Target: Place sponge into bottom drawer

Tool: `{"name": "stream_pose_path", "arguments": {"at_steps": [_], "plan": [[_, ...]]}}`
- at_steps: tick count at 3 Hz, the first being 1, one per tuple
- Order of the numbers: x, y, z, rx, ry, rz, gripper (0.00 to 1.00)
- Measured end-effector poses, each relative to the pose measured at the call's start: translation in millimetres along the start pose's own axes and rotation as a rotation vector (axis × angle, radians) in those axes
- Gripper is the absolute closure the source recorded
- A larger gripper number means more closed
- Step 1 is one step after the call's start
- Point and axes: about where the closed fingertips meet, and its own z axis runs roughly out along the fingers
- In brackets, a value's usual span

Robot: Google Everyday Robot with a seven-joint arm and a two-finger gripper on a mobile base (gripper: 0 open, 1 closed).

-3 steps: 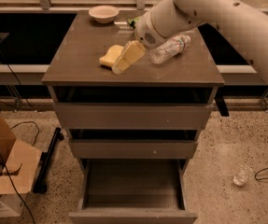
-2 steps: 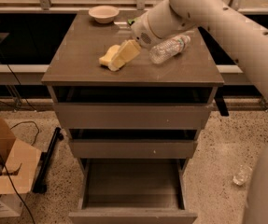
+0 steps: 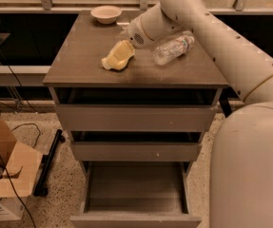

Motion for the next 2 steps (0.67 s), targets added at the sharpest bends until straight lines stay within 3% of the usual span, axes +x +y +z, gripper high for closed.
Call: {"name": "stream_pose_path", "arguments": {"at_steps": [2], "plan": [[33, -19, 24, -0.011, 0.082, 0.058, 0.0]]}}
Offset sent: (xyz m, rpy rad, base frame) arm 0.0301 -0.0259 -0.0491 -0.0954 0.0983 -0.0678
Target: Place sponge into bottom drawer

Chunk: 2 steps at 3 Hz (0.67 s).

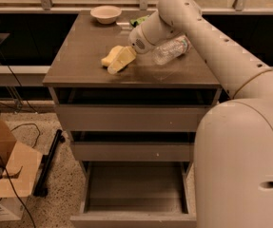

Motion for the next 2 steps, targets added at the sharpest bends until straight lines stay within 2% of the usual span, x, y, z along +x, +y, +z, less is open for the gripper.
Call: {"name": "stream_pose_path", "arguments": {"at_steps": [1, 2], "plan": [[9.8, -3.8, 4.9, 0.007, 0.052, 0.01, 0.18], [9.6, -3.2, 3.5, 0.023, 0.076, -0.005, 0.42]]}}
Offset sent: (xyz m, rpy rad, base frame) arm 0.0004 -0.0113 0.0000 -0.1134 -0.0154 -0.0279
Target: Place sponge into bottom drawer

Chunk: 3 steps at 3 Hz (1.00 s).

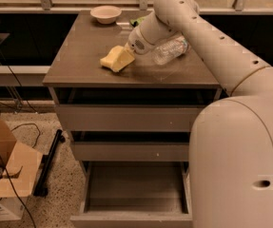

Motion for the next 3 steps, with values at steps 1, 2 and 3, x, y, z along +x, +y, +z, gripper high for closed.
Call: {"name": "stream_pose_path", "arguments": {"at_steps": [1, 2, 3], "plan": [[-5, 4, -8, 0.016, 0.001, -0.02, 0.65], [-23, 21, -34, 0.043, -0.031, -0.084, 0.96], [-28, 49, -58, 0.026, -0.072, -0.146, 1.0]]}}
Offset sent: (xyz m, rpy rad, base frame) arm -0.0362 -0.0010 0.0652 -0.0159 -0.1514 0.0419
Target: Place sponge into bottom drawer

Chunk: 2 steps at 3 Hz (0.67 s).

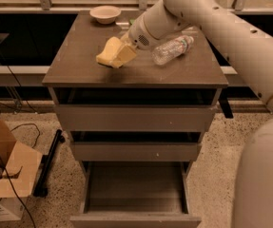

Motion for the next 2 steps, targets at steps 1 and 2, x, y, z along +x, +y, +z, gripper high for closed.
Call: {"name": "stream_pose_path", "arguments": {"at_steps": [1, 2], "plan": [[0, 68, -40, -0.076, -0.04, -0.079, 1.0], [23, 126, -54, -0.147, -0.023, -0.074, 1.0]]}}
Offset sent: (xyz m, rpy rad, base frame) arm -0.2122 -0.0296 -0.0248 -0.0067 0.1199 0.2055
